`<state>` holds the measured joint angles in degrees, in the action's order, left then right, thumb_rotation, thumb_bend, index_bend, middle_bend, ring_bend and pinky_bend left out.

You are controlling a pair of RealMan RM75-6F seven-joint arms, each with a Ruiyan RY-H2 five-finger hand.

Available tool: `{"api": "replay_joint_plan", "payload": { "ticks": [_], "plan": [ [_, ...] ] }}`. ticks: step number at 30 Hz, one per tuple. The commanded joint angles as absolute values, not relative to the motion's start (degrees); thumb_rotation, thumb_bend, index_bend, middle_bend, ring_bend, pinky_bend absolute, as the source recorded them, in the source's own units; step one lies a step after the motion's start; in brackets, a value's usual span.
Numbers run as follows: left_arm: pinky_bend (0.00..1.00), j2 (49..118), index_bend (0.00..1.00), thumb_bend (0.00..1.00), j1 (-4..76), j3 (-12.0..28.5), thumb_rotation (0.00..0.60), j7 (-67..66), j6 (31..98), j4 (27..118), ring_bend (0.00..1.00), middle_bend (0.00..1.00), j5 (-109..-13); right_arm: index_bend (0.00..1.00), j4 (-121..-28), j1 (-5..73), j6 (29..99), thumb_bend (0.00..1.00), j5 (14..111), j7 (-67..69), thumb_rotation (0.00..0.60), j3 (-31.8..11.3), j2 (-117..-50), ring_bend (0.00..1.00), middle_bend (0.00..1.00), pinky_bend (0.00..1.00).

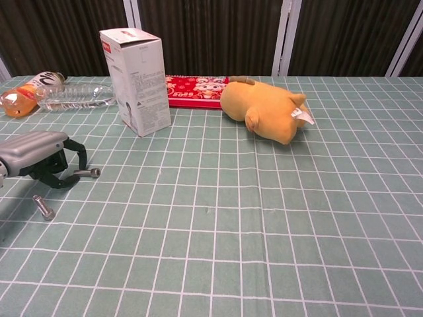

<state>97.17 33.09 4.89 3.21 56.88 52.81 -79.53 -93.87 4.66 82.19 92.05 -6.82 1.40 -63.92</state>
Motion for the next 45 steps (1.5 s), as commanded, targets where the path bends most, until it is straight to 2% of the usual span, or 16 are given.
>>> {"api": "replay_joint_plan", "payload": {
  "ticks": [1,45],
  "plan": [
    [1.0,97.2,0.53,0.38,33.2,4.8,0.6,3.5,56.8,52.6,1.0,1.0,-79.7,0.0,-93.9,4.7,82.1,0.15,92.0,-6.9,0.6,1.4,-63.9,0.0,0.0,0.0],
    [1.0,93.6,0.54,0.39,33.0,4.7,0.6,-0.5,62.0,61.7,1.0,1.0,-82.3,0.0,-94.2,4.6,82.1,0.15,92.2,-6.8,0.6,1.6,-63.7,0.0,0.0,0.0]
  ]
}}
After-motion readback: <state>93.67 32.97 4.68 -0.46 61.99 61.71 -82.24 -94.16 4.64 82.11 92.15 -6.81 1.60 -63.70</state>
